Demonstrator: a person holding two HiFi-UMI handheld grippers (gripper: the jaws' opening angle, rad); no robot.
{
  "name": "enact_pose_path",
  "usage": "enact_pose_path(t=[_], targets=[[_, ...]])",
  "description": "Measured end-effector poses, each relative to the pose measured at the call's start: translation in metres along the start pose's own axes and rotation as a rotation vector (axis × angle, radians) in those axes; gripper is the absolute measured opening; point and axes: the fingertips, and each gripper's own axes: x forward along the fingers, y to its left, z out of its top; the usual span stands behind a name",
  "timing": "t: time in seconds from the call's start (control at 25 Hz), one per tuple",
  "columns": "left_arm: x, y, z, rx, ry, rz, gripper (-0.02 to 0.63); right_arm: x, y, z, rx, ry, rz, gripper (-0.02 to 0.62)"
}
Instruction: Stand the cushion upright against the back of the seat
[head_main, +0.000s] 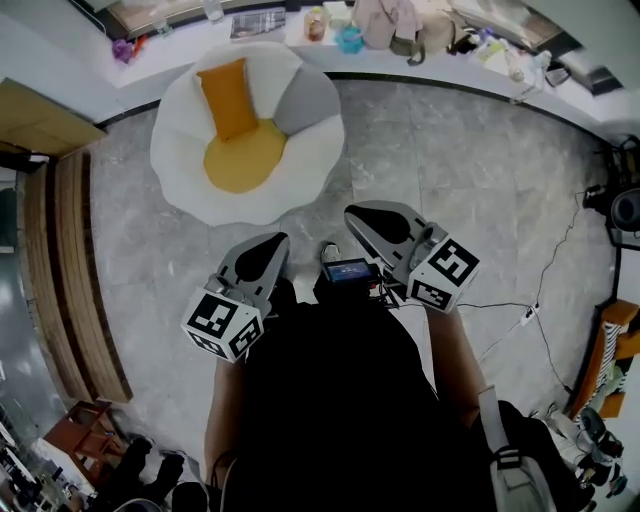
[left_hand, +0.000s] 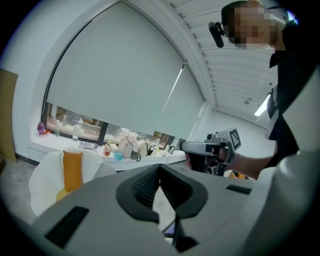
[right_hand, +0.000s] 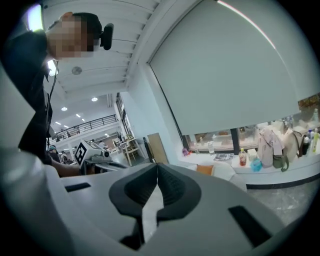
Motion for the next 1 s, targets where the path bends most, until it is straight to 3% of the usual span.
enact_pose_path(t=[0.36,1.0], targets=[[0.027,-0.028,-0.007,-0.030,-0.022,0.073,0.012,-0.021,-0.011,-0.009,-0.028,0.010,0.106,0.017],[0.054,-0.052,-0.011,-0.003,0.006,0.035,0.012,-0.042,-0.023,-0.007,-0.051,-0.013,0.099,0.017]])
